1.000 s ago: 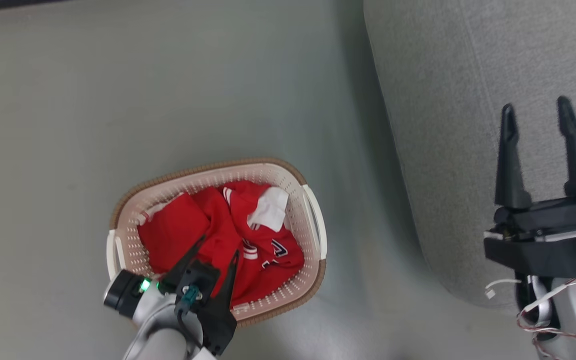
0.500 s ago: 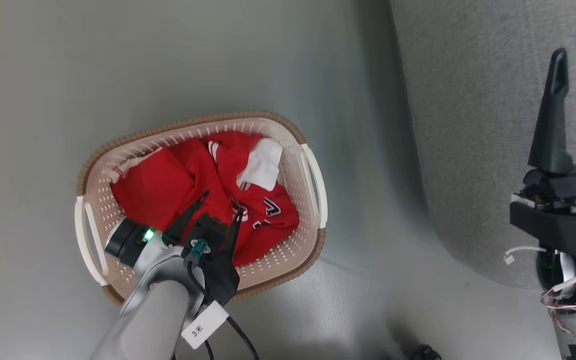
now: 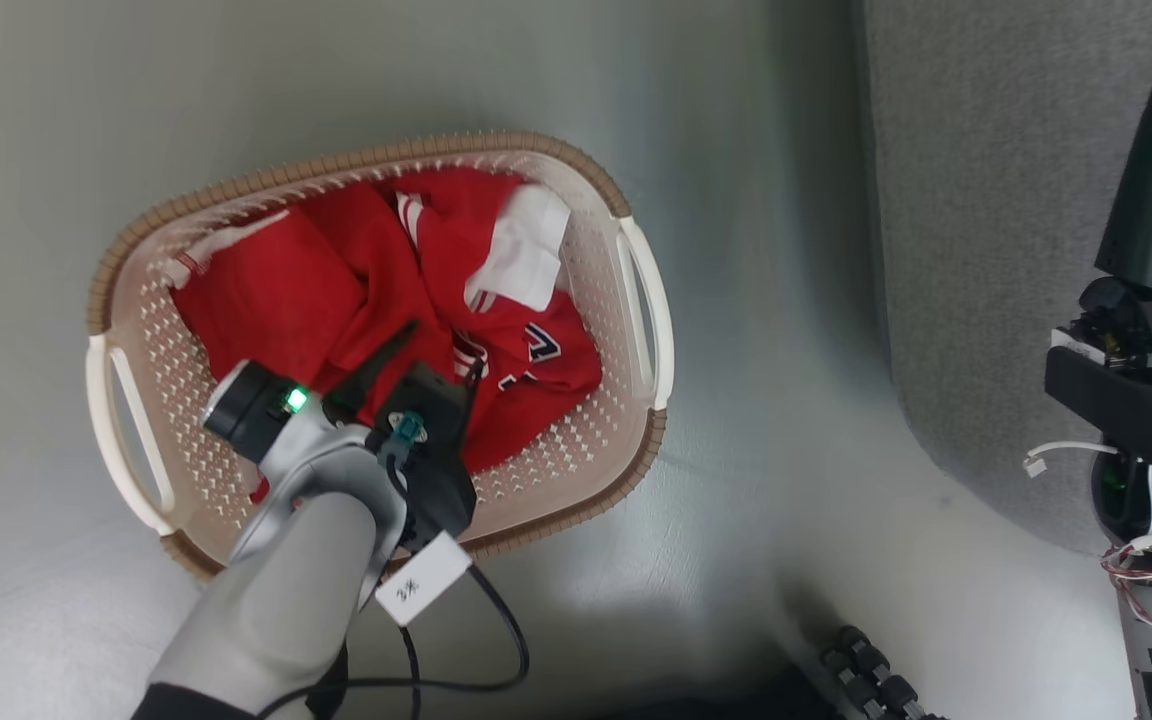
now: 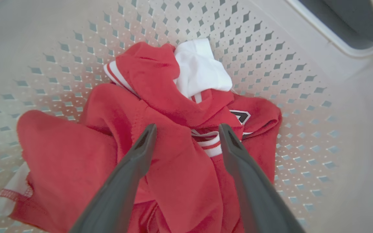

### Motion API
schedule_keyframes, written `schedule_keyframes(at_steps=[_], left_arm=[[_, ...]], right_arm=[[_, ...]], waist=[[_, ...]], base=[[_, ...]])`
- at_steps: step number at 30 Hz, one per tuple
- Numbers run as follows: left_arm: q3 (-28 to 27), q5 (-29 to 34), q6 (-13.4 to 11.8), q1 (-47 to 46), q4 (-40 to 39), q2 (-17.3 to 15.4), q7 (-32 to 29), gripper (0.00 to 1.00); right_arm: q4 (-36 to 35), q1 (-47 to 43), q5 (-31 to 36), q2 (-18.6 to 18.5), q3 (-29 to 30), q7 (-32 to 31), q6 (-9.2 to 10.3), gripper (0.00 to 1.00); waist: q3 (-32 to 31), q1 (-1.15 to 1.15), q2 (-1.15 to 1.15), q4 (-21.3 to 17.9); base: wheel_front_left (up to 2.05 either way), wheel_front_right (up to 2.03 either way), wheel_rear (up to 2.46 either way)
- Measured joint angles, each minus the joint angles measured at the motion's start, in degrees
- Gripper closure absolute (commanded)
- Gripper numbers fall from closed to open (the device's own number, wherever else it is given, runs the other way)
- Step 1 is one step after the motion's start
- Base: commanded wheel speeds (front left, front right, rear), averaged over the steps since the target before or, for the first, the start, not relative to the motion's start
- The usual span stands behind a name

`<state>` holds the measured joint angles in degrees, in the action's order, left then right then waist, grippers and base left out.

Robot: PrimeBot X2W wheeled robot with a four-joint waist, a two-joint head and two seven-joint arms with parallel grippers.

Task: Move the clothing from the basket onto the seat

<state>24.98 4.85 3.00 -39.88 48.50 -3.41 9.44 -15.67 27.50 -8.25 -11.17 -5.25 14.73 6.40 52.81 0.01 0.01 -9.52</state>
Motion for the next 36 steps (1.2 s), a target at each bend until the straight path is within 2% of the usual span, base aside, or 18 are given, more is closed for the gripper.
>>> schedule_keyframes(at_steps=[11, 12, 13, 14, 16, 28, 36], left_arm=[[-1.41, 0.32, -4.12, -3.27, 5.23, 0.05, -0.85, 0.00], [-1.45, 0.40, -4.58, -3.49, 5.55, 0.05, -0.85, 0.08], [-1.54, 0.40, -4.82, -3.73, 5.98, 0.07, -0.85, 0.42], [-1.59, 0.40, -5.08, -3.95, 6.41, 0.05, -0.83, 0.67], [-1.67, 0.40, -5.31, -4.21, 7.04, 0.07, -0.42, 1.00], [-3.12, -2.34, -5.93, -3.81, 8.38, 0.65, 3.81, 1.00], [-3.31, -4.93, -3.56, -2.76, 6.73, 0.87, 4.83, 1.00]], right_arm=[[0.41, 0.10, 1.22, -0.01, 0.79, 0.01, 0.15, 0.00], [0.48, 0.16, 1.22, 0.05, 0.74, 0.01, 0.15, 0.00], [0.63, 0.25, 1.24, 0.13, 0.68, 0.01, 0.15, 0.00], [0.79, 0.32, 1.26, 0.20, 0.64, 0.01, 0.15, 0.00], [1.49, 0.53, 1.47, 0.30, 0.63, 0.01, 0.15, 0.00], [6.68, 1.08, 1.55, 0.94, 0.68, 0.01, -0.12, 0.00], [11.98, 1.08, 1.53, 1.92, -0.12, 0.01, -0.89, 0.00]], waist=[[3.36, -0.01, -0.01, -0.06], [3.41, -0.01, -0.01, -0.01], [3.44, -0.01, -0.01, 0.03], [3.45, -0.01, -0.01, 0.07], [3.29, -0.01, -0.01, 0.14], [-0.51, -0.01, -0.01, 0.64], [-5.26, -0.02, -0.01, 1.50]], base=[[0.00, 0.00, 0.00], [0.00, 0.00, 0.00], [0.00, 0.00, 0.00], [0.00, 0.00, 0.00], [0.00, 0.00, 0.00], [0.00, 0.00, 0.00], [0.00, 0.00, 0.00]])
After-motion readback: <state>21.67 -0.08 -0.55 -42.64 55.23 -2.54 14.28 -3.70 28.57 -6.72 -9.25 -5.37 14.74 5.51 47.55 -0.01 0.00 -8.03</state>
